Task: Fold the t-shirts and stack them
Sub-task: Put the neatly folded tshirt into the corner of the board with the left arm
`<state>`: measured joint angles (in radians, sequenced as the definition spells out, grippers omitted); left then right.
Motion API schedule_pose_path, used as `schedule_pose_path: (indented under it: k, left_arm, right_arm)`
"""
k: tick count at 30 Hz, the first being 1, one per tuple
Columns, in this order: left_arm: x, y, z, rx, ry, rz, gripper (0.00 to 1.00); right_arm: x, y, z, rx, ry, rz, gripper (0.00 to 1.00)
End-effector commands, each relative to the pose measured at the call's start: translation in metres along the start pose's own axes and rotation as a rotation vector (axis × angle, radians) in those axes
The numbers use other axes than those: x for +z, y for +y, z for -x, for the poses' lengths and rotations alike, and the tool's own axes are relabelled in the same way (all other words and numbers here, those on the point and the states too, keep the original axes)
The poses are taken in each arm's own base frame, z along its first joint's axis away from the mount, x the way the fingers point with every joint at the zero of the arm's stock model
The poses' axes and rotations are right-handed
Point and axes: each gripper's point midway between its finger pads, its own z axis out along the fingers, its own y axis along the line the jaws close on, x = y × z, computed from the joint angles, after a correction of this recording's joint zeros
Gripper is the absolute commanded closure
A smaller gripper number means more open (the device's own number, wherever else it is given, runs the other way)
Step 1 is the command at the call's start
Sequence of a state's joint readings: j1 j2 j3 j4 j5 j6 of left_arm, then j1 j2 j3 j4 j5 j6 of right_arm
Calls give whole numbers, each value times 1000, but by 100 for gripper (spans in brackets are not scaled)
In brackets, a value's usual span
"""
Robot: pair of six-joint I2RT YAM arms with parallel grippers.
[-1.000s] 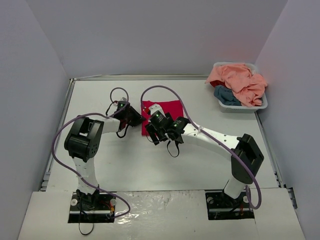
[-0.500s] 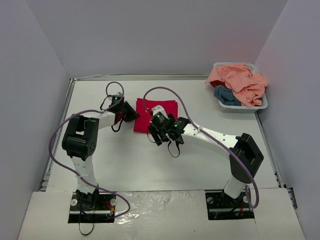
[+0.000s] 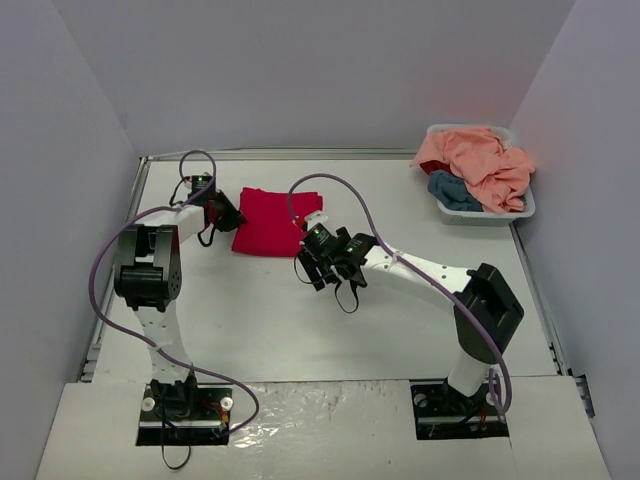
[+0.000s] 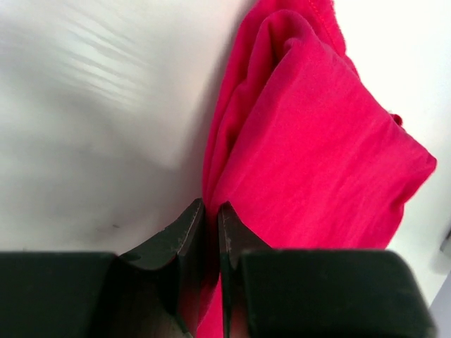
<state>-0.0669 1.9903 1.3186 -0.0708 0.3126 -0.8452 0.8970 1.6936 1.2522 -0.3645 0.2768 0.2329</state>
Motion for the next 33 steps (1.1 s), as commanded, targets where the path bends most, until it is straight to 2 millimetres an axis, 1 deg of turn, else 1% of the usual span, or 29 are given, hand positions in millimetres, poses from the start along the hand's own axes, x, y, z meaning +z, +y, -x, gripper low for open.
schedule_pose_path:
  k: [1, 3, 4, 5, 6, 7, 8, 10, 11, 13, 15, 16, 18, 19, 20, 21, 22, 23, 29, 30, 31, 33]
  left_arm:
    - [-7, 10, 26, 14, -28, 42, 89]
    - [-7, 16, 34, 16, -34, 53, 89]
    - [-6, 15, 35, 21, -29, 51, 89]
    - [-5, 20, 43, 20, -33, 65, 89]
    - [-7, 29, 54, 5, -46, 80, 89]
    - [-5, 32, 56, 6, -46, 88, 89]
    - [-6, 31, 64, 6, -59, 84, 89]
    - [-5, 36, 70, -2, -63, 93, 89]
    - [-7, 34, 77, 4, -78, 91, 89]
    - [-6, 40, 83, -6, -82, 107, 89]
    - [-8, 39, 94, -2, -99, 107, 89]
    - [-8, 43, 98, -5, -100, 116, 89]
    - [-9, 43, 108, -7, -114, 114, 89]
    - [-7, 46, 108, -13, -110, 119, 89]
    - [-7, 49, 113, -18, -116, 123, 89]
    - [-9, 47, 119, -20, -126, 114, 89]
    - [-7, 51, 120, -28, -123, 123, 89]
    - [-8, 53, 125, -39, -133, 122, 89]
    - [-4, 56, 148, -50, -158, 118, 89]
    - [-5, 59, 150, -56, -159, 125, 89]
    - [0, 62, 150, -58, -151, 131, 89]
    - [-2, 62, 160, -59, -169, 128, 89]
  right_arm:
    - [2, -7, -4, 0, 20, -41, 28]
    - [4, -6, -6, -1, 27, -38, 28]
    - [5, -5, -7, -2, 30, -36, 28]
    - [5, -5, -7, -1, 32, -35, 28]
    - [6, -5, -8, -2, 35, -34, 28]
    - [6, -4, -8, -2, 36, -33, 28]
    - [7, -4, -10, -4, 42, -33, 28]
    - [8, -4, -12, -7, 46, -32, 28]
    - [10, -4, -13, -10, 52, -34, 28]
    - [11, -3, -14, -12, 55, -32, 28]
    - [13, -1, -15, -14, 61, -27, 28]
    - [14, -1, -16, -17, 66, -26, 28]
    - [15, 0, -17, -20, 71, -24, 28]
    - [16, 0, -17, -20, 71, -24, 28]
    - [17, 1, -17, -23, 72, -24, 28]
    - [18, 1, -17, -23, 75, -25, 28]
    - [18, 1, -17, -23, 74, -24, 28]
    - [19, 2, -18, -26, 78, -25, 28]
    - [20, 0, -18, -32, 81, -31, 27]
    - [21, 0, -18, -31, 83, -36, 27]
    - [21, 0, -19, -33, 83, -38, 27]
    - [23, 0, -21, -32, 89, -39, 27]
